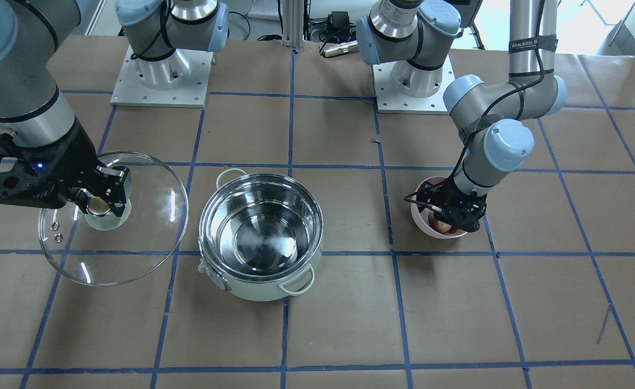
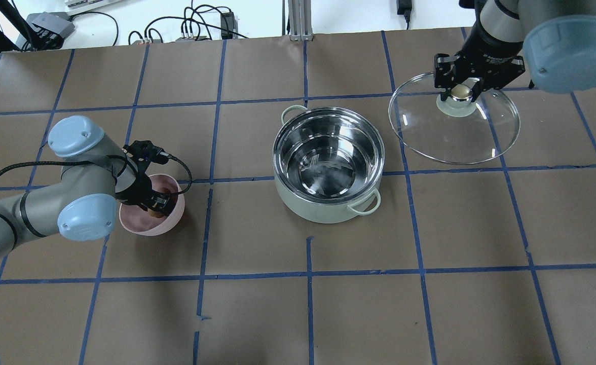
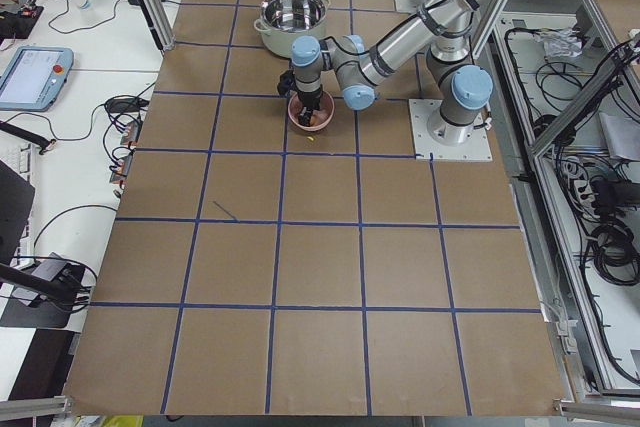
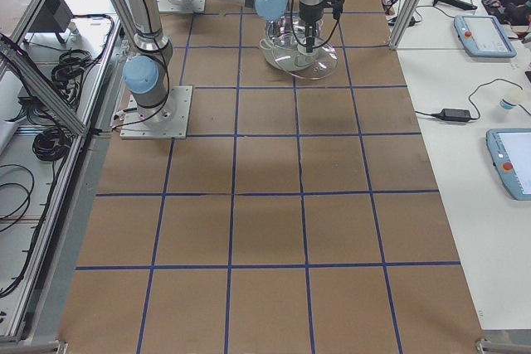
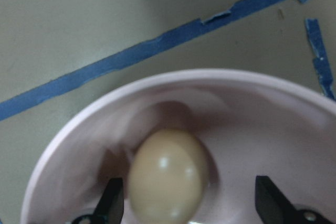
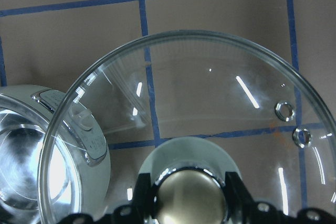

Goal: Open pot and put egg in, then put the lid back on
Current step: 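Close the left gripper around the brown egg in the pink bowl, then lift the egg out of the bowl with the left gripper toward the pot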

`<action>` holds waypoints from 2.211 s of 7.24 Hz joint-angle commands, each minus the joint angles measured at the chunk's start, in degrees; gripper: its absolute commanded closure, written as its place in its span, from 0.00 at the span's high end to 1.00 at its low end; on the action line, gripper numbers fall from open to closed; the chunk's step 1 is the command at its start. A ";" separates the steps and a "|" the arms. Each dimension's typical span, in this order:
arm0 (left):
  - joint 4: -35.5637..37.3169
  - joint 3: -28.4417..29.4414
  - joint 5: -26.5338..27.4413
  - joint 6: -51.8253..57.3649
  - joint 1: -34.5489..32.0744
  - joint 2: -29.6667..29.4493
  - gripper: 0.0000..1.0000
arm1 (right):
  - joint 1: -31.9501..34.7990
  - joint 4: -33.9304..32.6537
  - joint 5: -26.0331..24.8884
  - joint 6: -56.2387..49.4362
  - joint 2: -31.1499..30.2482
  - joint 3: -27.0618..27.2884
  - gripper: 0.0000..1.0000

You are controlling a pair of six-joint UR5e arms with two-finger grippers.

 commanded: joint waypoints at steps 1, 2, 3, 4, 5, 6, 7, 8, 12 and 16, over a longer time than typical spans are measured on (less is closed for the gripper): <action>0.16 0.00 0.00 -0.21 -0.10 -0.04 0.73 | -0.01 -0.01 0.01 -0.02 0.00 0.14 0.36; 0.34 0.09 0.00 -0.04 -0.27 -0.04 0.52 | -0.01 -0.01 0.10 -0.02 -0.18 0.23 0.36; 0.34 0.00 0.08 -0.13 -0.45 -0.04 0.27 | -0.01 -0.01 0.10 -0.11 -0.18 0.23 0.37; 0.43 0.09 0.26 -0.30 -1.06 0.31 0.25 | -0.01 -0.01 0.10 -0.11 -0.18 0.23 0.37; 0.43 0.09 0.26 -0.82 -1.24 0.40 0.25 | -0.01 -0.01 0.10 -0.11 -0.18 0.23 0.36; 0.52 0.09 0.17 -1.70 -1.50 0.84 0.25 | -0.01 -0.01 0.10 -0.11 -0.18 0.32 0.37; 0.52 0.09 0.17 -1.80 -1.85 1.01 0.24 | -0.01 -0.01 0.01 -0.89 -0.18 0.32 0.36; 0.60 0.09 0.17 -1.88 -2.03 1.10 0.23 | -0.01 -0.01 0.01 -1.07 -0.18 0.32 0.36; -4.10 3.76 1.05 -4.15 -4.32 4.16 0.16 | -0.01 -0.01 0.10 -1.08 -0.26 0.58 0.37; -17.85 14.84 -0.52 -16.68 -9.72 7.61 0.16 | -0.01 -0.01 0.10 -1.08 -0.26 0.58 0.37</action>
